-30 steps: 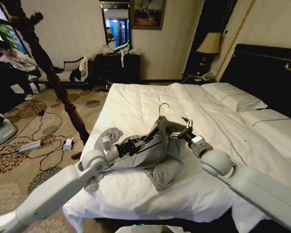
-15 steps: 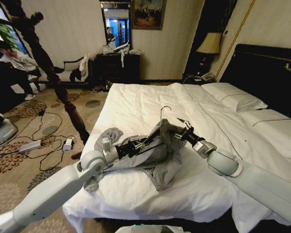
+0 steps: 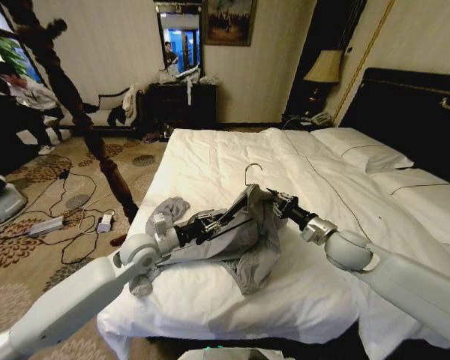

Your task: Pick up the clothes from the bed and hang them on the clothes hanger.

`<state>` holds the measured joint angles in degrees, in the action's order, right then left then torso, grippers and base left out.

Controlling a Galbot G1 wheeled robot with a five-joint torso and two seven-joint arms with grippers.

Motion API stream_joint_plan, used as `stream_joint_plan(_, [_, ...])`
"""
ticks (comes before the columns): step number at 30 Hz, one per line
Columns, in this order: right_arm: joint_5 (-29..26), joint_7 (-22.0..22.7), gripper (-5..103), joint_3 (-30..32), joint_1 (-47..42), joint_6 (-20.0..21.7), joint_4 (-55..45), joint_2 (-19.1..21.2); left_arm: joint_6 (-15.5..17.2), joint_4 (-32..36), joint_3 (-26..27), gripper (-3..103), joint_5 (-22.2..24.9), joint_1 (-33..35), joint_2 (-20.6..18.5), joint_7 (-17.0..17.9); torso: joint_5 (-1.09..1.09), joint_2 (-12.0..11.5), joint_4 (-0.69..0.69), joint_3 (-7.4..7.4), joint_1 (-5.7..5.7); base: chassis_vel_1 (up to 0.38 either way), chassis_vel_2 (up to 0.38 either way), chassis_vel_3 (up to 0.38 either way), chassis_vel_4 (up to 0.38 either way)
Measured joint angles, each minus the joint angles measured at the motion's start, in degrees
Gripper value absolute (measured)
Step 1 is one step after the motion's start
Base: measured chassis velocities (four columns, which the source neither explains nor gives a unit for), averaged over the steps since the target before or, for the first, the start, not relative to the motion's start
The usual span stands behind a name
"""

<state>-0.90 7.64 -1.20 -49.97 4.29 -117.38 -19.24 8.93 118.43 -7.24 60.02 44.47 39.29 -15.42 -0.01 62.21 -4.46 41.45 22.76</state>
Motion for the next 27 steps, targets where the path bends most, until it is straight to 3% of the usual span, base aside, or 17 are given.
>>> stream_joint_plan(7, [-0.3,1.1,19,-0.1,0.1,-0.1,0.3,-0.6,1.2,1.3,1.7,16,-0.4,0.4,-0.6,3.2,0.01,0.0,-0.01,0.00,0.00,0.000,0.000,0.000,0.000])
stream_joint_plan(9, [-0.4,2.1,19,0.0,-0.5,0.2,0.8,-0.6,1.4,1.7,3.0,22,-0.5,1.1,-1.6,4.9,-0.01,0.0,0.00,0.00,0.00,0.000,0.000,0.000,0.000])
stream_joint_plan(11, [-0.4,2.2,19,0.3,-0.9,0.3,0.8,-0.5,1.5,2.1,3.7,27,-0.5,1.5,-2.2,5.2,0.02,0.0,-0.02,0.00,0.00,0.000,0.000,0.000,0.000])
stream_joint_plan(13, [-0.1,2.6,19,0.9,-1.7,0.1,1.0,-0.5,1.5,3.5,5.7,43,-0.1,2.9,-4.0,5.7,0.00,0.0,-0.01,0.00,0.00,0.000,0.000,0.000,0.000])
stream_joint_plan(15, [0.0,2.9,19,1.0,-1.8,0.1,1.1,-0.6,1.5,3.9,6.3,43,0.1,3.1,-4.6,5.7,0.01,0.0,0.00,0.00,0.00,0.000,0.000,0.000,0.000])
stream_joint_plan(19, [0.6,3.7,19,1.1,-2.5,0.4,1.8,-0.8,1.3,5.3,9.8,65,2.3,3.9,-7.4,6.4,0.01,0.0,0.00,0.00,0.00,0.000,0.000,0.000,0.000])
stream_joint_plan(21, [0.8,3.8,19,1.3,-2.8,0.6,2.1,-0.8,1.2,5.5,10.7,65,3.0,4.0,-7.9,6.7,0.00,0.0,0.00,0.00,0.00,0.000,0.000,0.000,0.000])
stream_joint_plan(25, [1.4,5.6,19,2.3,-4.1,4.4,3.0,-0.9,0.4,5.0,13.8,86,4.1,4.8,-9.7,10.2,0.02,0.0,-0.01,0.00,0.00,0.000,0.000,0.000,0.000])
stream_joint_plan(27, [1.4,6.3,19,2.6,-4.4,5.9,3.0,-0.9,0.3,4.1,14.3,86,3.7,5.3,-9.6,11.6,0.01,0.0,0.00,0.00,0.00,0.000,0.000,0.000,0.000])
